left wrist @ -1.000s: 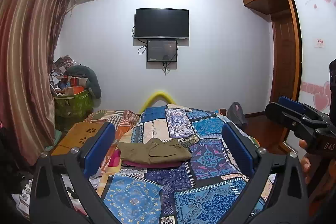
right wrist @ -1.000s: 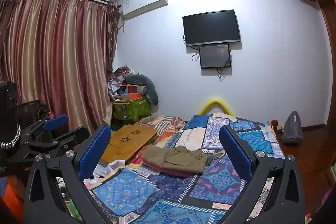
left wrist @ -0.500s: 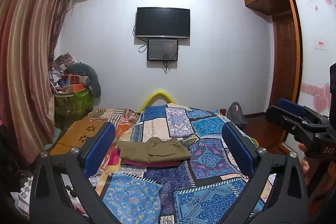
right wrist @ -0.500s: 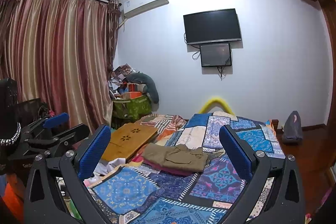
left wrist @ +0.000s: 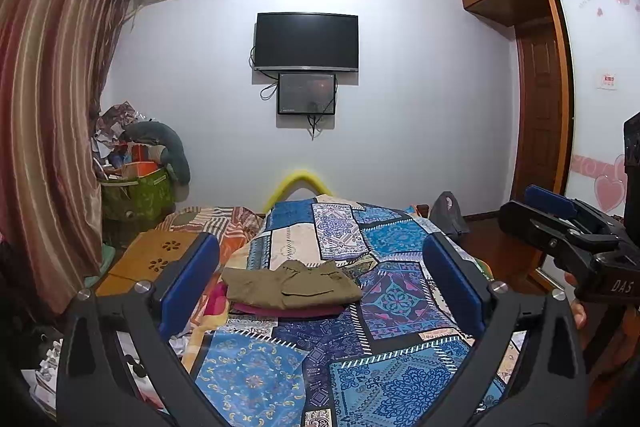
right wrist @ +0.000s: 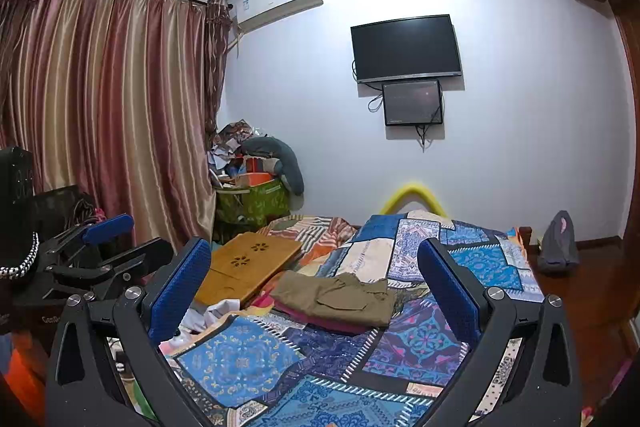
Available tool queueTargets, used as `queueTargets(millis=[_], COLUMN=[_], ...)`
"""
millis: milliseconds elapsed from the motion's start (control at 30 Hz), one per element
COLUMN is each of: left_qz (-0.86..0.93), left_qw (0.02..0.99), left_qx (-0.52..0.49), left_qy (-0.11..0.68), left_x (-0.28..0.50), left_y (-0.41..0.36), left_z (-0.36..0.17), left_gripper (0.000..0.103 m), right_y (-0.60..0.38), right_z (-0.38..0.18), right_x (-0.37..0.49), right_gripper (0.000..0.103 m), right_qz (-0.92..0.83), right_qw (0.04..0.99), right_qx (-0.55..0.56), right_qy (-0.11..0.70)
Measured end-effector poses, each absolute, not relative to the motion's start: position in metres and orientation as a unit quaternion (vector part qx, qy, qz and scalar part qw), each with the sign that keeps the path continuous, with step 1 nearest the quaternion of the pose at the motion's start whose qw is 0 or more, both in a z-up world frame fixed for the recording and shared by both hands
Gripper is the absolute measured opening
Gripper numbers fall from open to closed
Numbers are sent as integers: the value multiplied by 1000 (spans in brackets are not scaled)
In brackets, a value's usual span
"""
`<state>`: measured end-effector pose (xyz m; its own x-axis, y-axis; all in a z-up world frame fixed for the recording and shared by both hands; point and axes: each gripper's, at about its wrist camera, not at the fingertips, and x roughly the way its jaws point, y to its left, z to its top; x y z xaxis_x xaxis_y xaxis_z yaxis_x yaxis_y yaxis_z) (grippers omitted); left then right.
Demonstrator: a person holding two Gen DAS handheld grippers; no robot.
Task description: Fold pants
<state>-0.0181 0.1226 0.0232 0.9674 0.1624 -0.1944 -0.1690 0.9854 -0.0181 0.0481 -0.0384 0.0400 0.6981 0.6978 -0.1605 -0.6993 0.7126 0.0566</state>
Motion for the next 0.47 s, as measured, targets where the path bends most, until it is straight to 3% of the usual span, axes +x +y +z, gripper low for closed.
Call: queueTargets(millis=[467], left_qz=[88], left_qw=[990], left_qx=[-29], left_qy=[109], left_x=[-9], left_y=[127], left_z=[19], left_gripper=[103], right_y=[-39], right_z=[36], right_x=[53], right_gripper=[103], right_qz=[375], right_qw=[923], right_qx=[-1], right_qy=[92])
